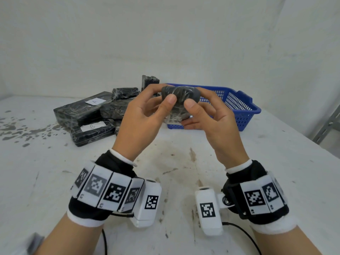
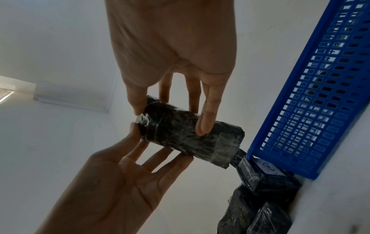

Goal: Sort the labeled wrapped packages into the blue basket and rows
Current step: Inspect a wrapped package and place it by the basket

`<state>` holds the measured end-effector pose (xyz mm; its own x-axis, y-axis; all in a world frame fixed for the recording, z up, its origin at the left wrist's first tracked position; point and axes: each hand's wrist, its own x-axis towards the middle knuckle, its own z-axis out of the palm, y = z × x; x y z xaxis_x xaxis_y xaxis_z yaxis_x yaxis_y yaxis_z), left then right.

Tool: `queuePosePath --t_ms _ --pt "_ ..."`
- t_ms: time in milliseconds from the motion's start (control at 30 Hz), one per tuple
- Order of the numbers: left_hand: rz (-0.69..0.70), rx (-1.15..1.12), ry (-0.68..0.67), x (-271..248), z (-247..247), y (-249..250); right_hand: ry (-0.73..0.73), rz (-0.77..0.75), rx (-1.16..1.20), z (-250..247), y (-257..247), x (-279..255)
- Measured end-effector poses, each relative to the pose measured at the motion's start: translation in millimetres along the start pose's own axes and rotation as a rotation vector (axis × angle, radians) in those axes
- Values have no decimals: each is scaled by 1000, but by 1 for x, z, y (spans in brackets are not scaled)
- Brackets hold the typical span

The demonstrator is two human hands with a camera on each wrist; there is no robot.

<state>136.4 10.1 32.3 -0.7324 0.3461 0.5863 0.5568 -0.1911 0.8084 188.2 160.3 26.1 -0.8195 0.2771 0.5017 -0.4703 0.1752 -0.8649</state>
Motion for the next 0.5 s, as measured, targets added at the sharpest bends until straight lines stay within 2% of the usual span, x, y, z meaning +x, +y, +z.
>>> queuePosePath --t_ms 267,367,500 --pt "-22 -6 -7 -1 1 3 -16 -38 -2 -1 2 0" --pt "-145 -86 -4 -1 1 7 -40 -61 -10 -3 1 -1" --pt "-287 -183 10 3 -4 3 -124 -1 25 -5 3 0"
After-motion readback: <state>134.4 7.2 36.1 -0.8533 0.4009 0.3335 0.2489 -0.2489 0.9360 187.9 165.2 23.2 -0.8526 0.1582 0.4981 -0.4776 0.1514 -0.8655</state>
